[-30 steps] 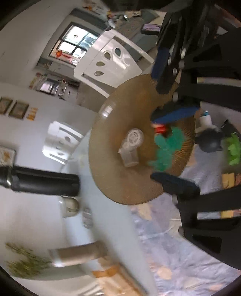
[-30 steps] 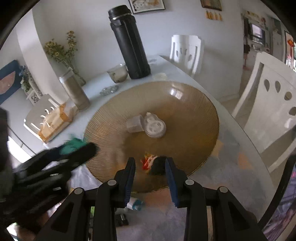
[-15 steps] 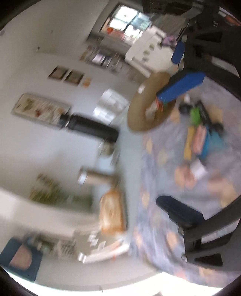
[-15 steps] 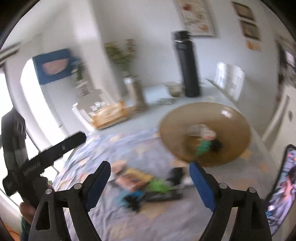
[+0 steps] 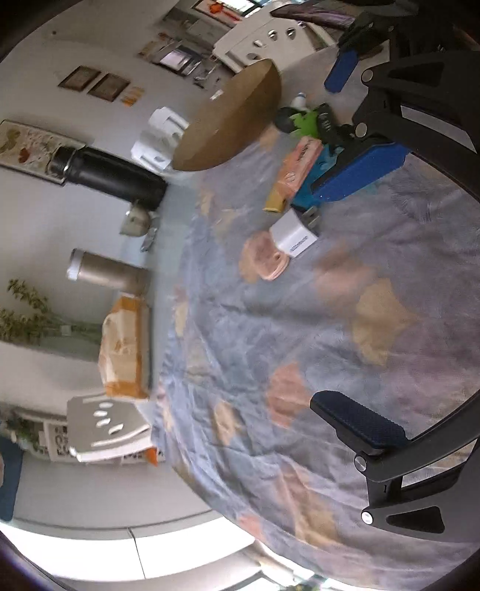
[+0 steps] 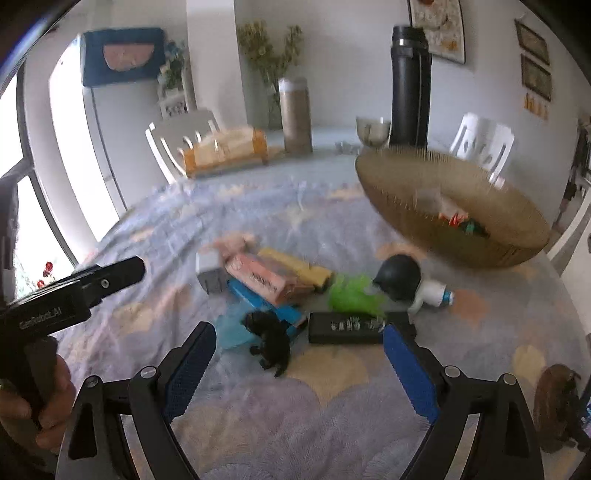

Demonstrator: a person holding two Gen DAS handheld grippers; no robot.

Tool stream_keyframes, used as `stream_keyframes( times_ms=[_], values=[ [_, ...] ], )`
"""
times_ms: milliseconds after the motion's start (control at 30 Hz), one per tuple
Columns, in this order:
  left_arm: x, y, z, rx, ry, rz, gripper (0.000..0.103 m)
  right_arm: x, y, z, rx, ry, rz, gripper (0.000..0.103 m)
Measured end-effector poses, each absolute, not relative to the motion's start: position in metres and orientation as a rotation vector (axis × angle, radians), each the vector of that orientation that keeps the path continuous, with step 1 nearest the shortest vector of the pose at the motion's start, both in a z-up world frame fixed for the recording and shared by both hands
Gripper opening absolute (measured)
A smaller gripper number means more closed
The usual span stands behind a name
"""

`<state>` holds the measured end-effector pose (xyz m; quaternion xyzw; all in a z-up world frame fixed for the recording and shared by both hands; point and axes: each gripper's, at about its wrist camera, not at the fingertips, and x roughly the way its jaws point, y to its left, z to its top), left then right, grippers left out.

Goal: Organize rigid objects
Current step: 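Pull both tools back from the bowl toward the table, then move the left tool toward the white charger while the right tool approaches the pink snack box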

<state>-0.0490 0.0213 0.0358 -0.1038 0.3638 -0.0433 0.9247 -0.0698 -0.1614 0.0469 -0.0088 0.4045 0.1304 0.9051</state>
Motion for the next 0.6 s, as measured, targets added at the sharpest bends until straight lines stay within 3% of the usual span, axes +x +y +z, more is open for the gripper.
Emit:
stream_keyframes(
  times_ms=[600],
  values=[
    [-0.044,0.032,0.024,-0.306,0.82,-0.105,0.102,-0.052,-0.192,0.033,0.172,0.926,0.28,0.091]
  ],
)
